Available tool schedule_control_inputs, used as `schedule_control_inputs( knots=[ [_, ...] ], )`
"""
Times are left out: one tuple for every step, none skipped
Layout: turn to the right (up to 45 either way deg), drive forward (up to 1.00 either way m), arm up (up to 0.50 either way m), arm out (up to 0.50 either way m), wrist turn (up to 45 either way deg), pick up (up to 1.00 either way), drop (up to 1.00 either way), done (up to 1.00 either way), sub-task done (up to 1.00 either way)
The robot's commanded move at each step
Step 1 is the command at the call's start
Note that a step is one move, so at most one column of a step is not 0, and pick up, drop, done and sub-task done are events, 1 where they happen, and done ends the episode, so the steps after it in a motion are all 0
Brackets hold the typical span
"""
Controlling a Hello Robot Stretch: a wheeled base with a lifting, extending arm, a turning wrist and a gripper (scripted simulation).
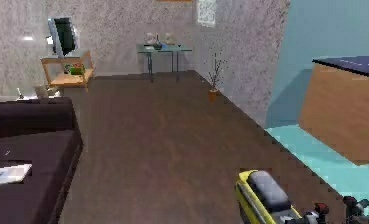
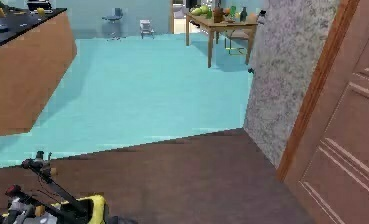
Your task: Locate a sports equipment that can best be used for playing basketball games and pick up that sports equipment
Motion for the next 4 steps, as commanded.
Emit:
schedule_control_inputs(
  knots=[
    [45.0,0.0,0.0,0.0,0.0,0.0,0.0,0.0,0.0],
    [45.0,0.0,0.0,0.0,0.0,0.0,0.0,0.0,0.0],
    [15.0,0.0,0.0,0.0,0.0,0.0,0.0,0.0,0.0],
    [0.0,0.55,0.0,0.0,0.0,0.0,0.0,0.0,0.0]
  ],
)
